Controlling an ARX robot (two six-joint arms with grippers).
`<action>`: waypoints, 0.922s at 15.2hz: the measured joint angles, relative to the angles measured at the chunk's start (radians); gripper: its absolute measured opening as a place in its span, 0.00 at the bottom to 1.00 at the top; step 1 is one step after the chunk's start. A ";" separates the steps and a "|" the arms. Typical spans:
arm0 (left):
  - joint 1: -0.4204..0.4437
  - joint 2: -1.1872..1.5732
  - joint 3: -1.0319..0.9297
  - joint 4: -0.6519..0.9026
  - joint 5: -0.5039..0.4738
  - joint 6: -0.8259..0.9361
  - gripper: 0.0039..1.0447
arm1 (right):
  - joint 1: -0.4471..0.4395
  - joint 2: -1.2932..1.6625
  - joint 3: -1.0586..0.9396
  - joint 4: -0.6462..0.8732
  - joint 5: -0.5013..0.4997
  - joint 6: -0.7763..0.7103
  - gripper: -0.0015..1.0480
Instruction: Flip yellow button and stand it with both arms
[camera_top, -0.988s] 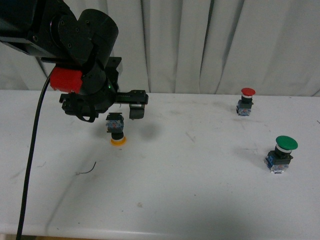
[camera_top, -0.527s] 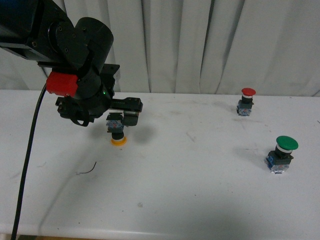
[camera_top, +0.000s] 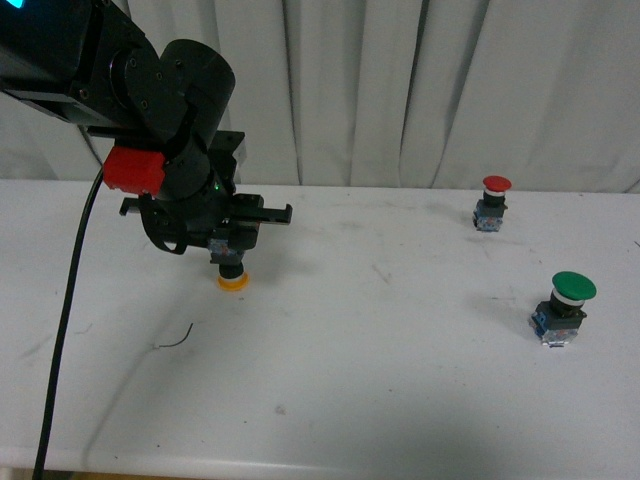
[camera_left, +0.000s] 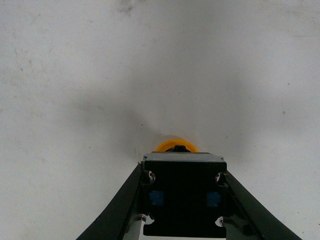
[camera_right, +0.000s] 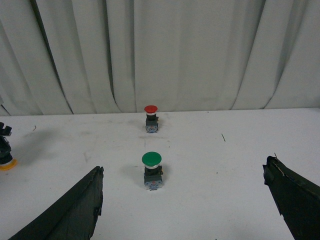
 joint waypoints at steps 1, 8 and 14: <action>-0.001 0.000 0.000 0.001 0.002 -0.003 0.35 | 0.000 0.000 0.000 0.000 0.000 0.000 0.94; -0.035 -0.229 -0.221 0.156 0.117 -0.005 0.35 | 0.000 0.000 0.000 0.000 0.000 0.000 0.94; -0.110 -0.842 -0.688 0.329 0.246 -0.026 0.34 | 0.000 0.000 0.000 0.000 0.000 0.000 0.94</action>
